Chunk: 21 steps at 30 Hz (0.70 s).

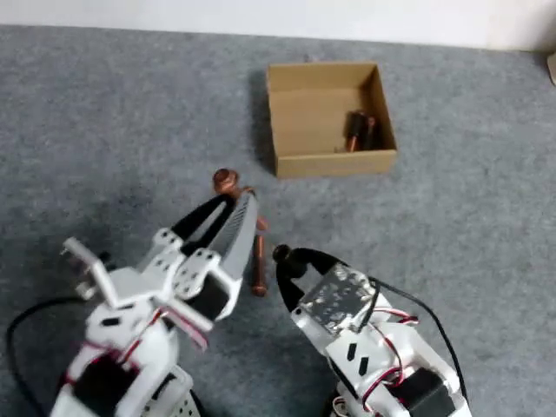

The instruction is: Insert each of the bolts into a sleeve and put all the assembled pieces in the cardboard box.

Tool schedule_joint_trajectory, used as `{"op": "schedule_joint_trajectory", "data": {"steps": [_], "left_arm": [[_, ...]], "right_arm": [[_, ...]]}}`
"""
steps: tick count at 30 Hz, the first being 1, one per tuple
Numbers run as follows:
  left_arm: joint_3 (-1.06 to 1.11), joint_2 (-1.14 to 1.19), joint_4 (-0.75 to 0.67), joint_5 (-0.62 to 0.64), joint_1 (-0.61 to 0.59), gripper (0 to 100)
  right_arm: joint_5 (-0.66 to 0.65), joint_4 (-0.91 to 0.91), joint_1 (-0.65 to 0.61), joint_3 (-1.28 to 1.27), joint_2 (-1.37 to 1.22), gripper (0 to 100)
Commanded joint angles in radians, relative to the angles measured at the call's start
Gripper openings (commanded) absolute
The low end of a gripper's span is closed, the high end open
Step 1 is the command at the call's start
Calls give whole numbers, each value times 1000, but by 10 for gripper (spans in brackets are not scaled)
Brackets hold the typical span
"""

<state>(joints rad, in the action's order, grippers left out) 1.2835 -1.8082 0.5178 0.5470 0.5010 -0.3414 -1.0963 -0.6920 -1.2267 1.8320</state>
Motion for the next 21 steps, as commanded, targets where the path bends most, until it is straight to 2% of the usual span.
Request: {"op": "schedule_joint_trajectory", "data": {"steps": [1, 18, 21], "left_arm": [[48, -7, -175, 20, -21, 6], [220, -7, -178, 12, -4, 6], [219, -7, -178, 12, 16, 6]], "right_arm": [[48, 44, 13, -1, 8, 5], [48, 56, 15, 4, 8, 5], [46, 104, 16, -4, 8, 5]]}}
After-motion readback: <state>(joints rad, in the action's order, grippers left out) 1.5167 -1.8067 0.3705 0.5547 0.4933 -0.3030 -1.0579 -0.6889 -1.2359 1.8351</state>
